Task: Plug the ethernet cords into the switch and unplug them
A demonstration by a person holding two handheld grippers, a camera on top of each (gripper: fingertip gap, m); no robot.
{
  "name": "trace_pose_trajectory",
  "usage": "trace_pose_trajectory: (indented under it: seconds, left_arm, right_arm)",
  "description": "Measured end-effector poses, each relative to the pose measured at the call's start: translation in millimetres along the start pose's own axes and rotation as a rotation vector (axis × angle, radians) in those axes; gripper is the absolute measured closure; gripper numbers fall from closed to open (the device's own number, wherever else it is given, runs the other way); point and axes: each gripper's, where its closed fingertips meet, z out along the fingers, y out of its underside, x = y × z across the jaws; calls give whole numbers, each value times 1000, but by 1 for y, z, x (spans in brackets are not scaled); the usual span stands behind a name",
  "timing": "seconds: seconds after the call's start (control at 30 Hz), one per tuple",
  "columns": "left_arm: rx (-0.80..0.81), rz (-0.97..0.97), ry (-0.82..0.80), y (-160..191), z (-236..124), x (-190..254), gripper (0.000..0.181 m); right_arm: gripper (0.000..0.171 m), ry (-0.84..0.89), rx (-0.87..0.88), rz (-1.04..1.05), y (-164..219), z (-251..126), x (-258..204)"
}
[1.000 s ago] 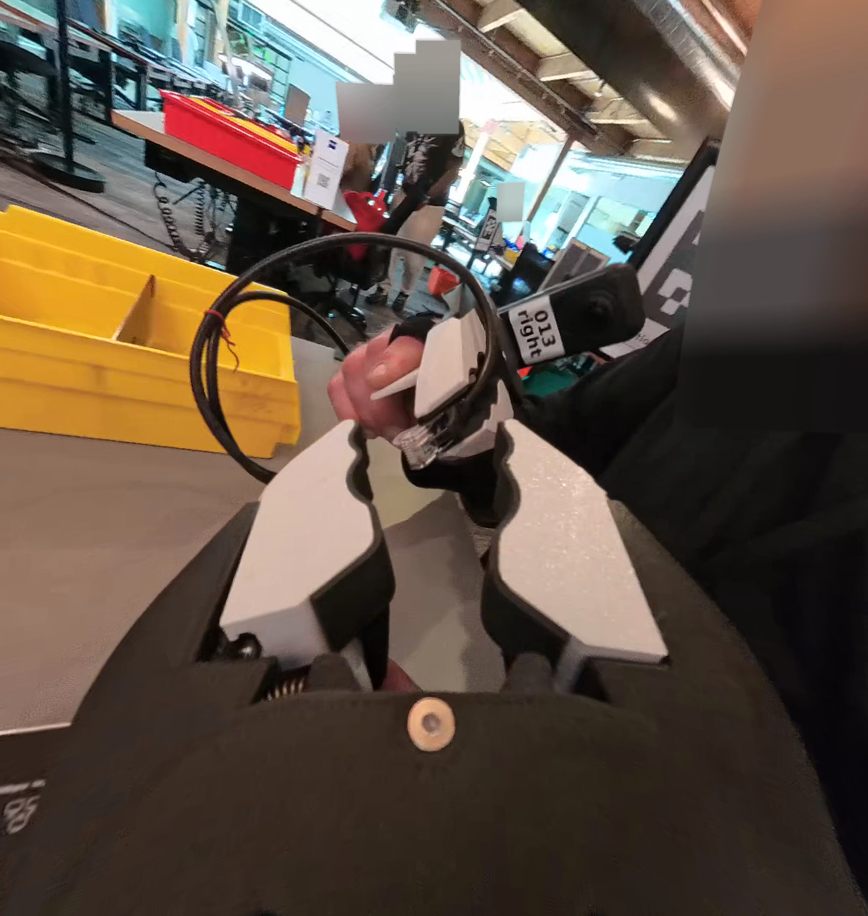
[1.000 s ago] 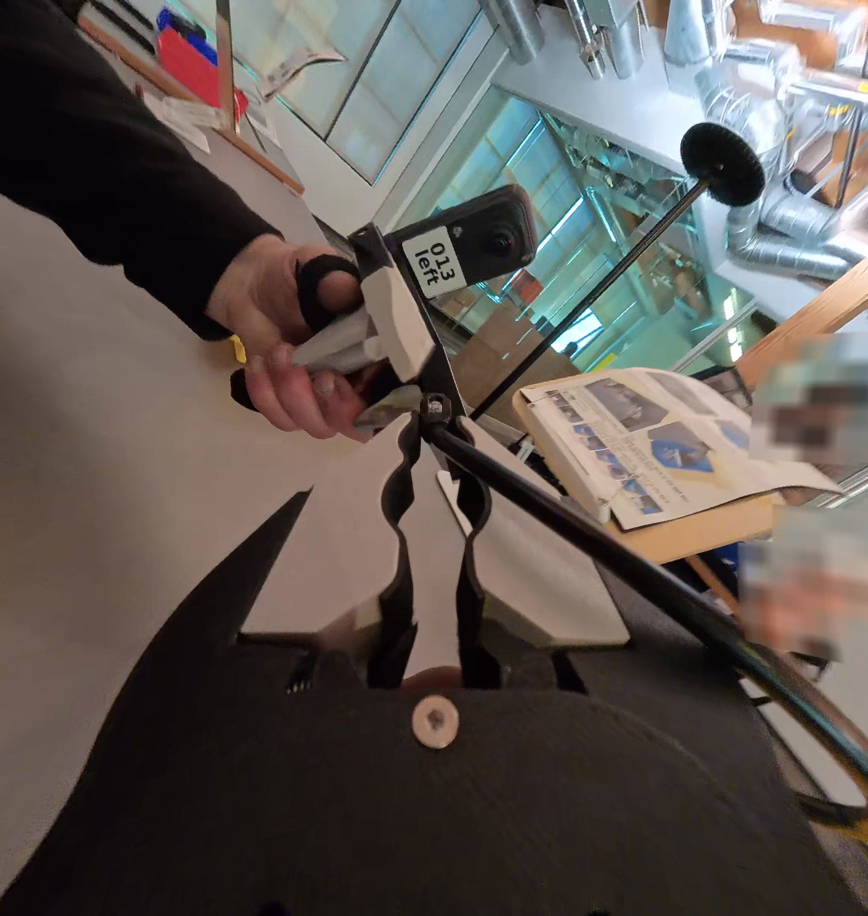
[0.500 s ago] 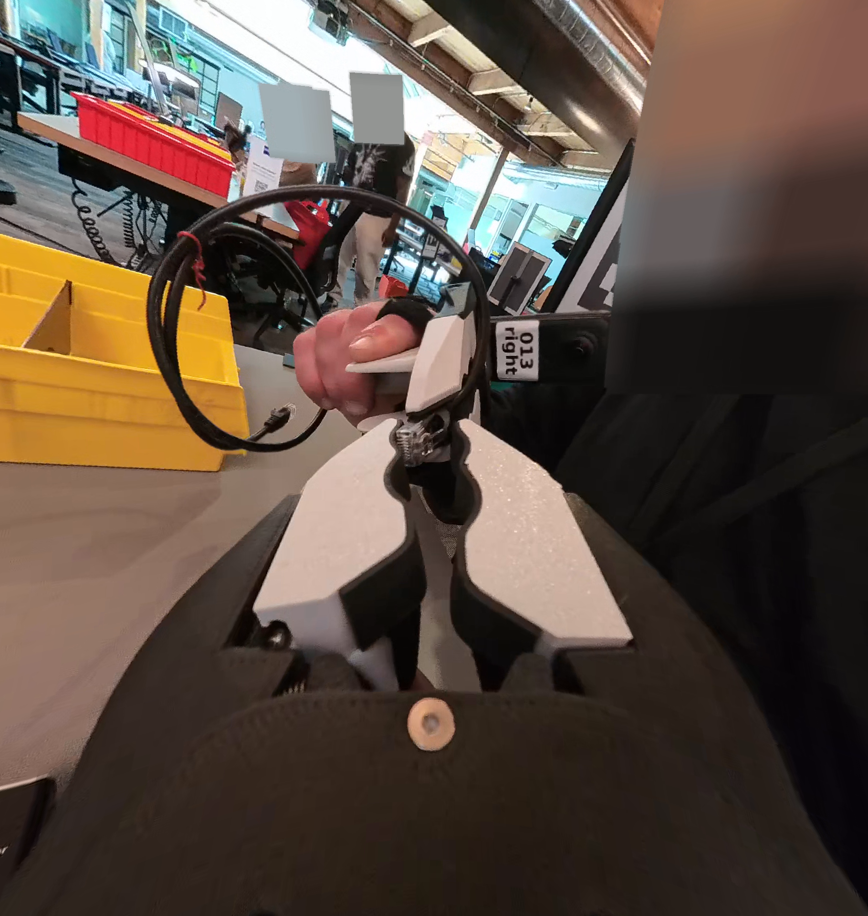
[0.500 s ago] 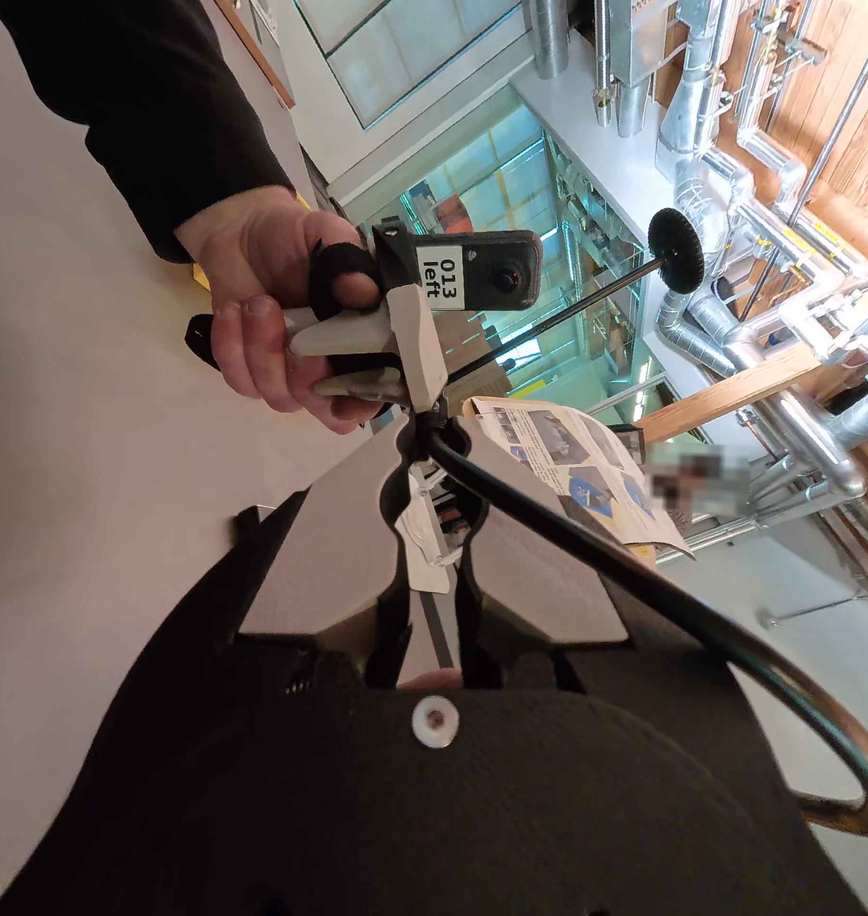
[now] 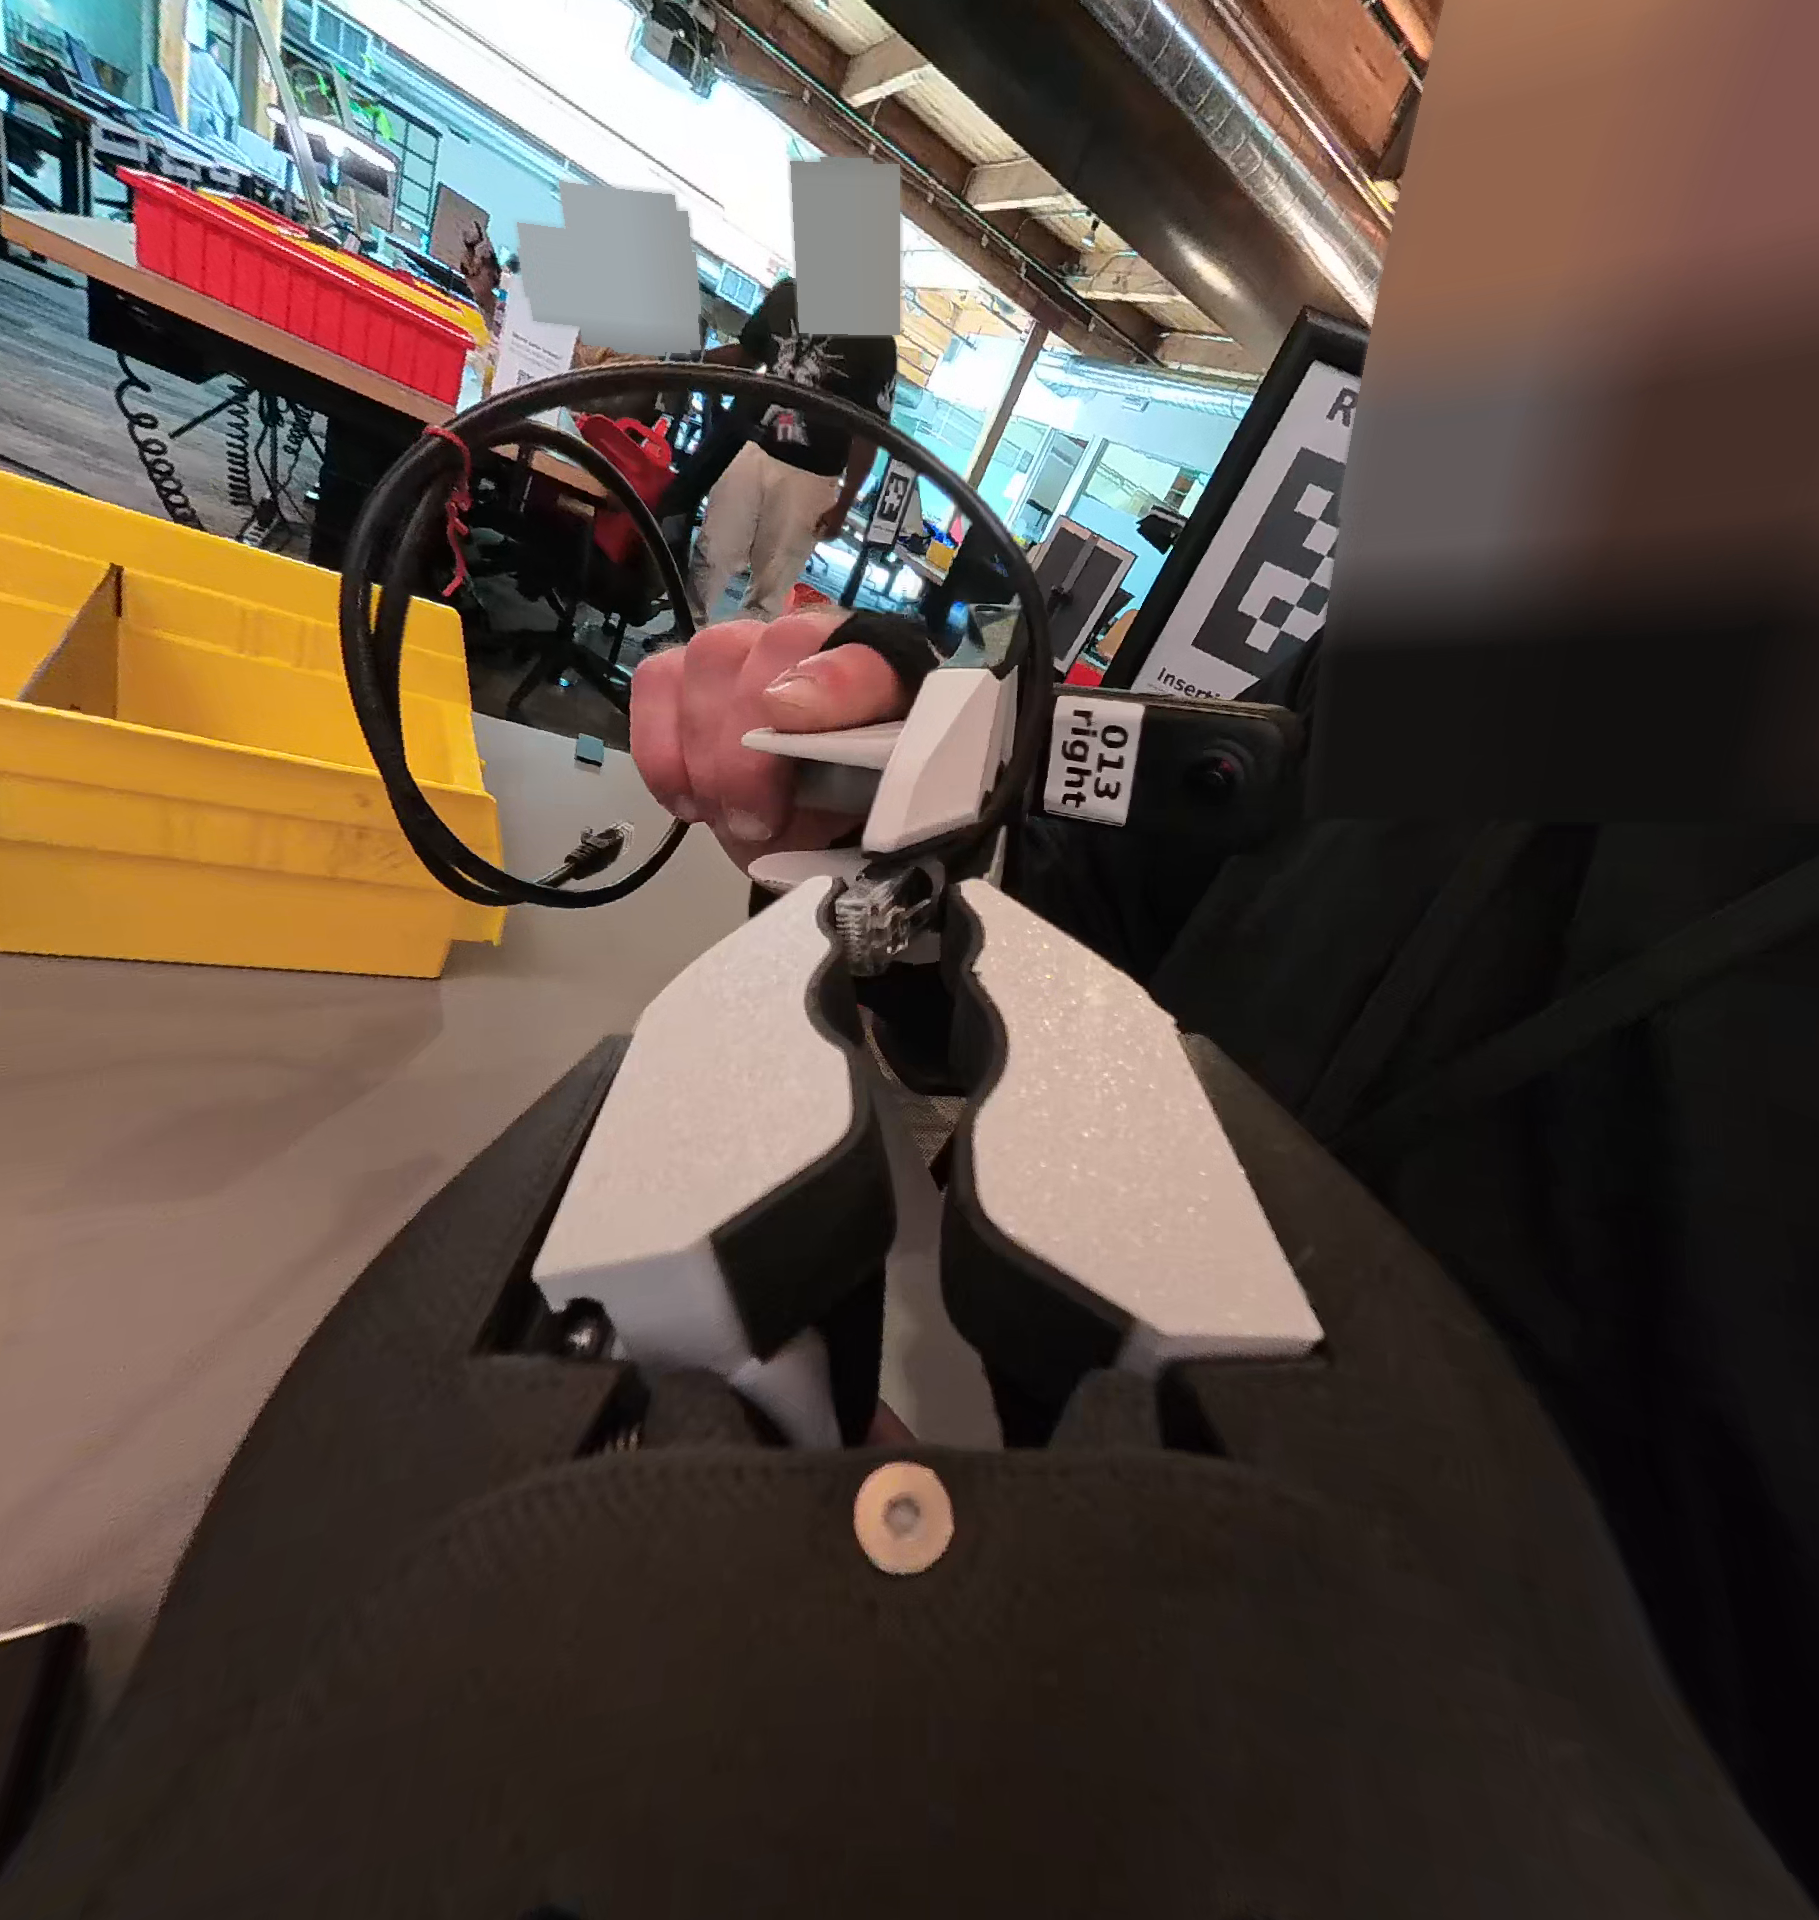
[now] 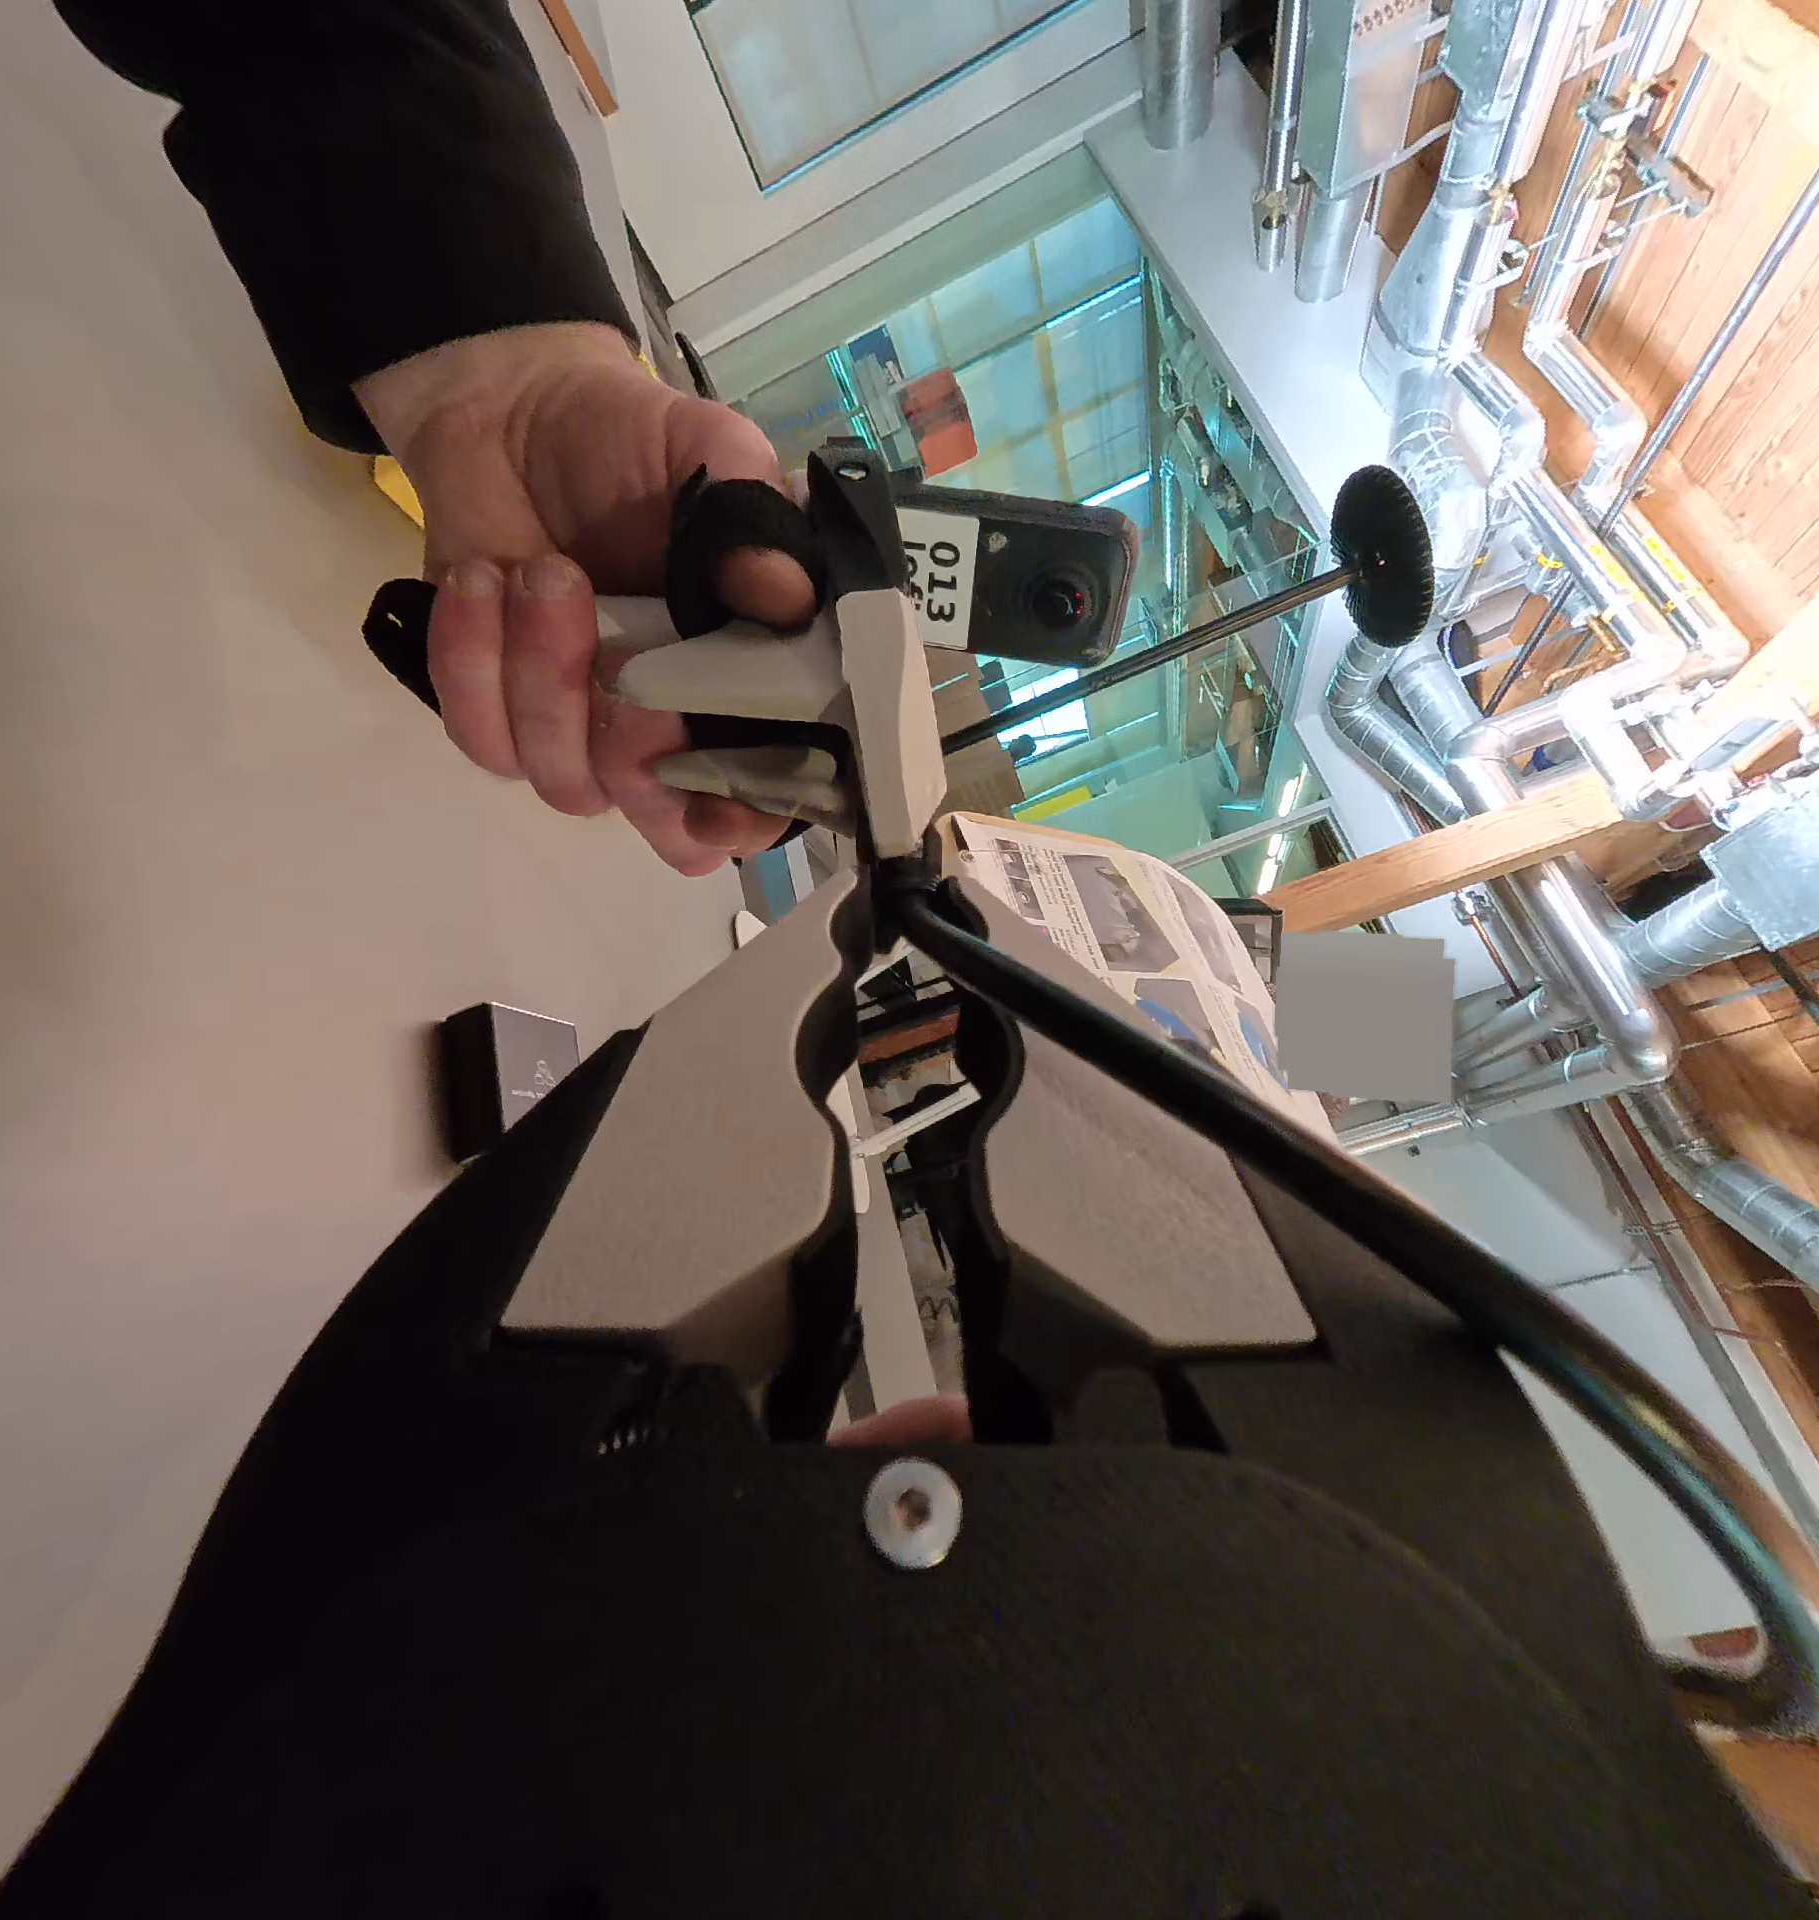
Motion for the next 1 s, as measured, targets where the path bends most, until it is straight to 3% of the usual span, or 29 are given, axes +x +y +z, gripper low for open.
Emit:
trace_pose_trajectory:
  seconds: [0.03,0.27,0.57,0.87,1.0]
  left_arm:
    - [3,1,-3,0,0,0,170]
    - [-5,1,-14,1,1,-1,169]
    - [33,-57,-24,-4,3,-7,162]
    - [-41,145,-392,-1,-31,-45,121]
    - [-50,207,-514,5,-44,-50,119]
  right_arm:
    - [161,2,-5,-13,0,0,0]
    - [162,-5,-39,-63,2,-1,-1]
    - [162,-29,-52,77,6,-3,2]
    - [161,45,-35,505,37,-12,29]
    - [161,94,-51,657,56,-10,40]
